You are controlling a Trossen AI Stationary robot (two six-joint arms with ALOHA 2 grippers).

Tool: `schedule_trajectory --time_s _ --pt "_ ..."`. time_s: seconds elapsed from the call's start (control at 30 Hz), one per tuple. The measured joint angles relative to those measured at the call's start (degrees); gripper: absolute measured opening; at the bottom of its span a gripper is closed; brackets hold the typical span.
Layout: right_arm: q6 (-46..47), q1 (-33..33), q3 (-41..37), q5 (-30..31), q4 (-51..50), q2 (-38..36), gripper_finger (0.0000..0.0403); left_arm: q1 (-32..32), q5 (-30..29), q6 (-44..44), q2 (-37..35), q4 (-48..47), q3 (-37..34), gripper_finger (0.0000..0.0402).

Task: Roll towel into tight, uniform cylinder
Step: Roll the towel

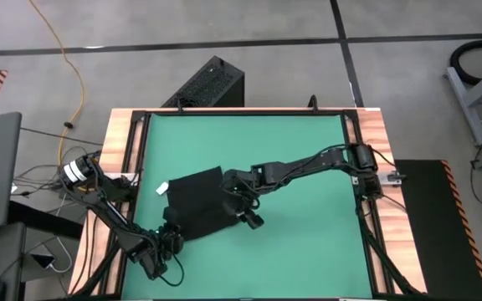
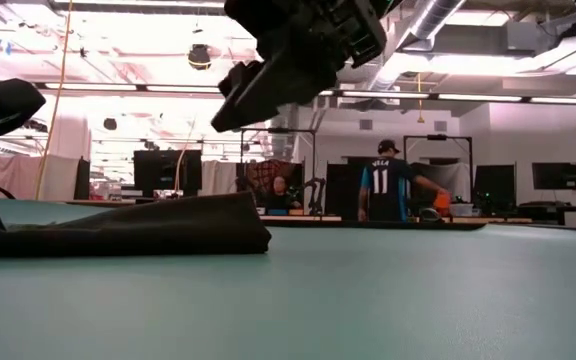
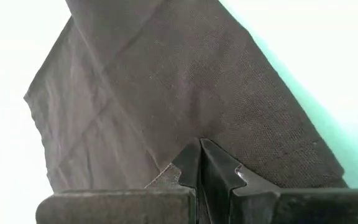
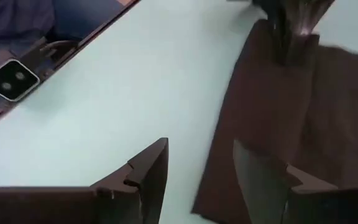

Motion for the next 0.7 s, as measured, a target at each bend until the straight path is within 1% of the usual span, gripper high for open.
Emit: schedule_trajectory --time_s 0.07,0.2,0.3,0.43,0.53,0.7 --pt "-2.7 0.7 0.0 0.8 0.2 0.1 0.0202 0.0 -0.4 -0.9 -0.1 0.2 -0.8 0.0" --pt "-11.5 2.9 0.0 9.3 -2.1 1.5 0.0213 0.0 -0.4 -2.8 -0.3 0.2 -2.3 0.0" --pt "-15.7 3.8 -0.2 13.9 -4.8 2.1 0.0232 0.0 -0.4 -2.9 -0.5 0.1 -2.5 0.0" --pt "-20.0 3.7 0.1 18.2 -4.0 2.1 0.0263 0.0 -0.2 -2.3 -1.6 -0.7 -2.6 0.0" --pt "-23.5 4.2 0.0 20.5 -4.5 2.2 0.0281 0.0 0.5 -2.3 -3.0 -2.5 -2.6 0.0" --pt "-26.3 5.2 0.0 21.5 -4.1 2.1 0.0296 0.0 0.4 -2.8 -5.4 -4.1 -2.9 0.0"
